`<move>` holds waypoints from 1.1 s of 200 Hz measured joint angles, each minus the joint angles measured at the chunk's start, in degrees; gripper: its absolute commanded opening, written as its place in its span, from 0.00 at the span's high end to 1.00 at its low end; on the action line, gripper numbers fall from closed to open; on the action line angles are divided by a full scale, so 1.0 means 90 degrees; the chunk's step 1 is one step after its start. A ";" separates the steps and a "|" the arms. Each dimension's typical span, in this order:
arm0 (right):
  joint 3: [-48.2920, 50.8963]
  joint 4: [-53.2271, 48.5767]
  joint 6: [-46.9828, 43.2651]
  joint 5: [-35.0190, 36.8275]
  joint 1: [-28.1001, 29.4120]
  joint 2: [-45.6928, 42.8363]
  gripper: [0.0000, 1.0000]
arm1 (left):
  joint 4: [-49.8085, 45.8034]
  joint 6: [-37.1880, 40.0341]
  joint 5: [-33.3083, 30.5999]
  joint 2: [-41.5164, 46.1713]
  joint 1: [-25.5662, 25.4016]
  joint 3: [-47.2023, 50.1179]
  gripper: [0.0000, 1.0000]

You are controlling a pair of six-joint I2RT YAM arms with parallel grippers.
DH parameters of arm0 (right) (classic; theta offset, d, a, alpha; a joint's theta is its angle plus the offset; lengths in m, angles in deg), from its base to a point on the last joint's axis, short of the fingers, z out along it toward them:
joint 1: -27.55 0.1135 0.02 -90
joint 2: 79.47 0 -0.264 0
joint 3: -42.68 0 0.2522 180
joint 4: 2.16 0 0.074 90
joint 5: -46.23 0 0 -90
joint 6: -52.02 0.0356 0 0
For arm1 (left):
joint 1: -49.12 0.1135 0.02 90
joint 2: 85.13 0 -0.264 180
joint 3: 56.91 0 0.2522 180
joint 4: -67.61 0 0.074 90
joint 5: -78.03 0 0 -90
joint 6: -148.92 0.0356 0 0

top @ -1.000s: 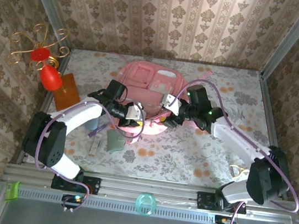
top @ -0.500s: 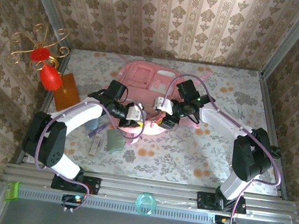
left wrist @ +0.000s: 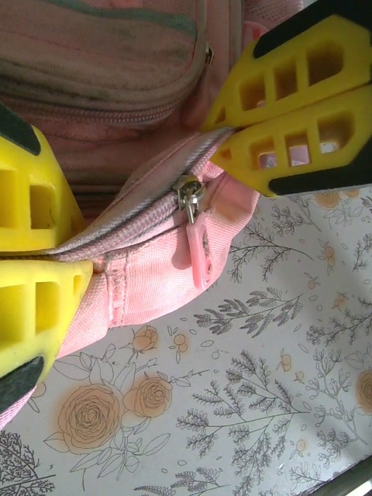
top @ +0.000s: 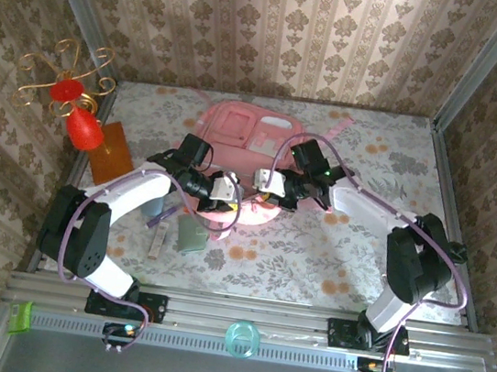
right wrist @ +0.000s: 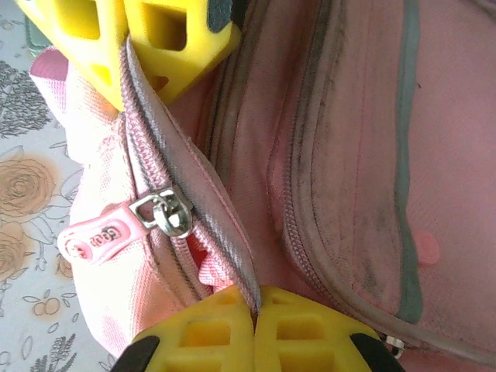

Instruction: Pack the student bag

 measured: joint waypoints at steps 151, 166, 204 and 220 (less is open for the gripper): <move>0.2810 0.6836 -0.1508 0.3031 0.1083 -0.0573 0.85 | 0.0646 -0.0386 0.0401 0.0287 0.0265 0.0095 1.00; 0.2963 0.7291 -0.1581 0.3101 0.1064 -0.0515 0.77 | 0.0729 -0.0457 0.0508 0.0347 0.0265 0.0121 1.00; 0.3194 0.8080 -0.1326 0.3094 0.0901 -0.0401 0.64 | 0.1120 -0.0707 0.0731 0.0544 0.0418 0.0284 1.00; 0.3249 0.7876 -0.1054 0.3048 0.0804 -0.0556 0.55 | 0.1260 -0.0852 0.0736 0.0571 0.0418 0.0350 1.00</move>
